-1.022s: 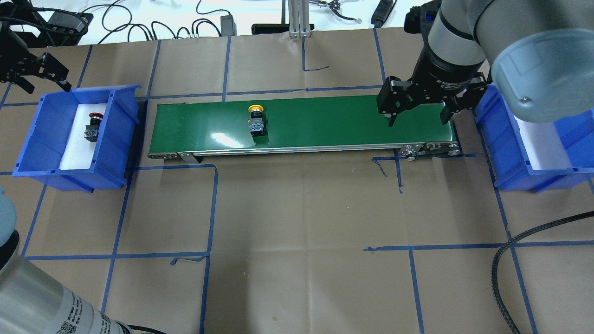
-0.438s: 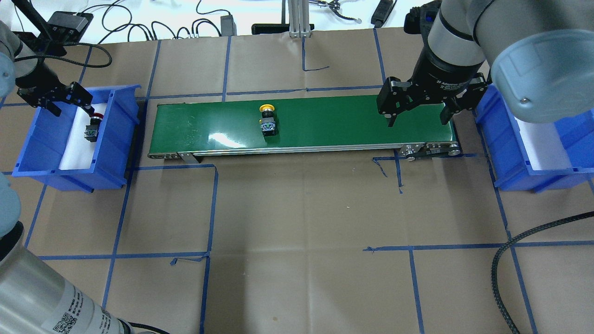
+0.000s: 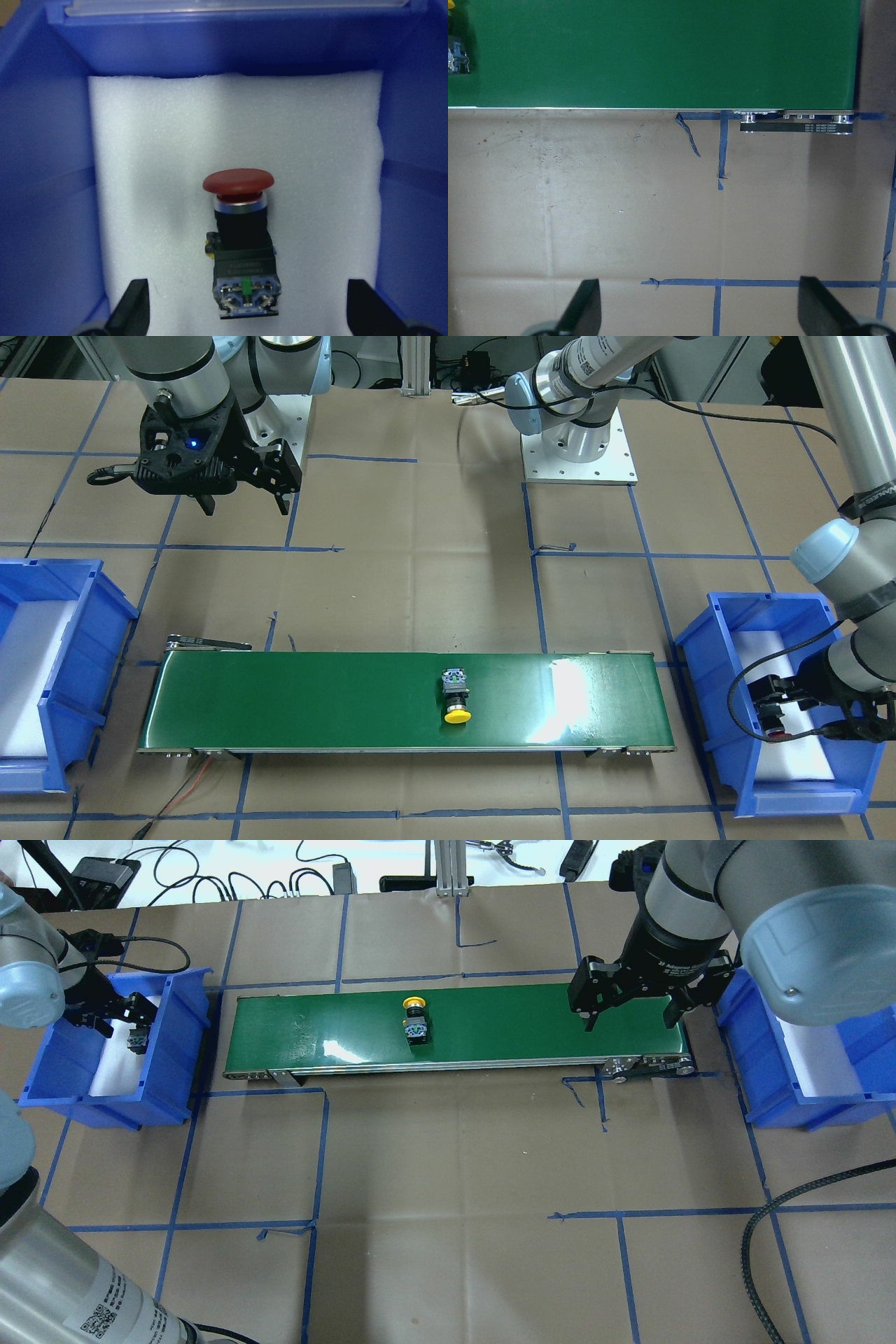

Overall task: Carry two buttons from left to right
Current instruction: 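Grasp the red button with the left gripper and lift it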

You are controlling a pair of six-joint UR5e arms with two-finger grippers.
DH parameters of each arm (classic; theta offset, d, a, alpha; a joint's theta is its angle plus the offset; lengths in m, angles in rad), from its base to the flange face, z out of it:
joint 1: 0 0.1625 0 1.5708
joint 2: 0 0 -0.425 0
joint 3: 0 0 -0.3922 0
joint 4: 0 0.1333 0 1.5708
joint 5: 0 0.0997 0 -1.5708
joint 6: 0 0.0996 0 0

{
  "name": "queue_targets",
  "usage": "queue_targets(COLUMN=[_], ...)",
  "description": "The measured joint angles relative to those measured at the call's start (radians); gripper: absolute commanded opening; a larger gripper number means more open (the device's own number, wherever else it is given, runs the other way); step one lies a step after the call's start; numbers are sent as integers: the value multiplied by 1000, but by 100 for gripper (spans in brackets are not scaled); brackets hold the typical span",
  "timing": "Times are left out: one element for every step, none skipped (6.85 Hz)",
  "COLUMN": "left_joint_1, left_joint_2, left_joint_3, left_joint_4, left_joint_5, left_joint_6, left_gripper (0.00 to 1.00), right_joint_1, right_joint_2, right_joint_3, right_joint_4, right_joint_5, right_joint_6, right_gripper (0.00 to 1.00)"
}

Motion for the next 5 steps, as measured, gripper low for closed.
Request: queue_targets(left_joint_1=[0, 0, 0, 0, 0], left_joint_2=[-11, -15, -17, -18, -20], left_joint_3=[-2, -1, 2, 7, 9], left_joint_4=[14, 19, 21, 22, 22], left_joint_5=[0, 0, 0, 0, -3], left_joint_6=[-1, -3, -5, -9, -15], left_gripper=[80, 51, 26, 17, 9], right_joint_1=[0, 0, 0, 0, 0], right_joint_2=[0, 0, 0, 0, 0], right_joint_3=[0, 0, -1, -1, -1], right_joint_4=[0, 0, 0, 0, 0], right_joint_5=[0, 0, 0, 0, 0], right_joint_6=[0, 0, 0, 0, 0], right_gripper=[100, 100, 100, 100, 100])
